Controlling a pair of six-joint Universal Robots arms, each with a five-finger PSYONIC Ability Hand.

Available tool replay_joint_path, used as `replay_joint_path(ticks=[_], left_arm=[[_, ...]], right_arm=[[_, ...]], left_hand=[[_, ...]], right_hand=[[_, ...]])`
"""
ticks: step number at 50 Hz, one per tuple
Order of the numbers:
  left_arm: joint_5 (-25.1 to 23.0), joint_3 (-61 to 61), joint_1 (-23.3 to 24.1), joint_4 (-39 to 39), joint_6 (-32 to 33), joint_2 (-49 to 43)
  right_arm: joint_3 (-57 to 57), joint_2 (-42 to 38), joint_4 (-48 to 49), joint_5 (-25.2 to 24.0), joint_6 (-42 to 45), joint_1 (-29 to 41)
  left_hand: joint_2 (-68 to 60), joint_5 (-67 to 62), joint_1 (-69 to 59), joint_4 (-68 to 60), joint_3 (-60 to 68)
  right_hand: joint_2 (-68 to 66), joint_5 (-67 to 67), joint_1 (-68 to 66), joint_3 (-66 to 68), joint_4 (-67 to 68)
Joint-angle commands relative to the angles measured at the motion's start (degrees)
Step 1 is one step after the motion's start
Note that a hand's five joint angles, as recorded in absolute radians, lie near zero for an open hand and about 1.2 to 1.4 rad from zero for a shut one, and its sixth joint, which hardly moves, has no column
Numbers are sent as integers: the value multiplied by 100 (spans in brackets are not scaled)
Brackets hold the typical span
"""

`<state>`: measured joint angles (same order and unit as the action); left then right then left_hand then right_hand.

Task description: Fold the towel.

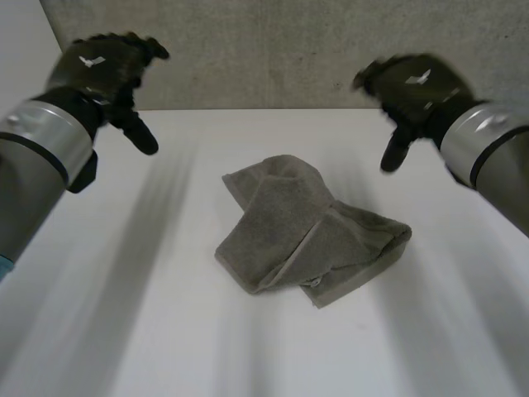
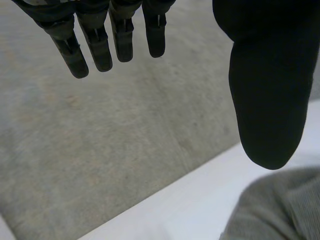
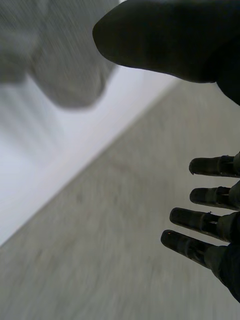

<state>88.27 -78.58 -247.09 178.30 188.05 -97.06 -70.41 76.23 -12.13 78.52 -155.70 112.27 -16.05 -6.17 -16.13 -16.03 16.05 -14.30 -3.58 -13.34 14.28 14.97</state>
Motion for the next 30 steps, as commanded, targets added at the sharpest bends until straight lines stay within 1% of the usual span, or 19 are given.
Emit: replay_joint_path(ticks=[1,2,3,6,8,9,11,13,14,16,17,18,19,20,21,23,24,26,30], left_arm=[[-741,-359,46,354,1243,-402],[-1019,-429,46,372,1634,-602],[-1248,-473,46,354,1986,-847],[-1400,-517,46,345,2183,-1017],[-1628,-649,46,389,2393,-1288],[-1629,-649,46,389,2394,-1289],[-1812,-754,55,442,2438,-1534],[-1935,-790,46,459,2447,-1648],[-1936,-790,46,460,2447,-1650],[-2172,-877,46,503,2447,-1807],[-2260,-913,46,504,2455,-1877],[-2261,-913,46,504,2455,-1878],[-2322,-939,46,512,2464,-1948],[-2323,-939,46,512,2464,-1948],[-2349,-939,46,512,2464,-2001],[-2358,-948,46,547,2455,-2036],[-2358,-966,46,600,2455,-2062],[-2367,-1001,38,679,2447,-2071],[-2376,-1194,11,986,2447,-2071]], right_arm=[[-121,-248,-825,-883,1331,111],[-156,-310,-834,-917,1401,146],[-157,-311,-834,-918,1402,146],[-289,-530,-834,-1041,1411,164],[-402,-784,-799,-1076,1490,181],[-403,-785,-799,-1076,1490,181],[-447,-926,-799,-1076,1595,199],[-525,-1223,-764,-1076,1858,286],[-526,-1225,-764,-1076,1859,287],[-613,-1505,-511,-1163,2026,374],[-614,-1506,-509,-1164,2026,375],[-701,-1671,-222,-1181,2000,418],[-702,-1673,-219,-1181,2000,419],[-780,-1795,85,-1155,1991,445],[-781,-1796,88,-1155,1991,445],[-886,-1936,701,-1085,1912,506],[-886,-1937,704,-1085,1912,507],[-956,-2050,1202,-989,1676,515],[-983,-2209,1459,-944,1428,524]], left_hand=[[-392,-380,-384,-394,392],[-558,-547,-550,-561,558],[-676,-665,-669,-679,676],[-678,-666,-670,-680,678],[-711,-700,-703,-714,711],[-711,-700,-703,-714,711],[-795,-784,-787,-798,795],[-829,-817,-821,-831,829],[-829,-818,-821,-832,829],[-946,-935,-938,-948,946],[-980,-969,-972,-983,980],[-980,-969,-973,-983,980],[-980,-969,-973,-983,980],[-980,-969,-973,-983,980],[-980,-969,-973,-983,980],[-980,-969,-973,-983,980],[-964,-953,-956,-966,964],[-964,-952,-956,-966,964],[-930,-919,-922,-933,930]], right_hand=[[-333,-405,-429,334,266],[-635,-708,-732,637,568],[-638,-711,-735,640,571],[-958,-1030,-1054,959,891],[-1159,-1231,-1255,1160,1092],[-1160,-1232,-1256,1161,1093],[-1160,-1232,-1256,1161,1093],[-1260,-1332,-1356,1262,1193],[-1261,-1333,-1357,1262,1194],[-1244,-1316,-1340,1246,1177],[-1244,-1316,-1340,1245,1177],[-1211,-1283,-1307,1212,1143],[-1210,-1283,-1307,1212,1143],[-1061,-1133,-1157,1062,993],[-1059,-1131,-1155,1060,992],[-924,-997,-1021,926,857],[-924,-997,-1021,926,857],[-991,-1063,-1087,992,924],[-1109,-1182,-1206,1111,1042]])
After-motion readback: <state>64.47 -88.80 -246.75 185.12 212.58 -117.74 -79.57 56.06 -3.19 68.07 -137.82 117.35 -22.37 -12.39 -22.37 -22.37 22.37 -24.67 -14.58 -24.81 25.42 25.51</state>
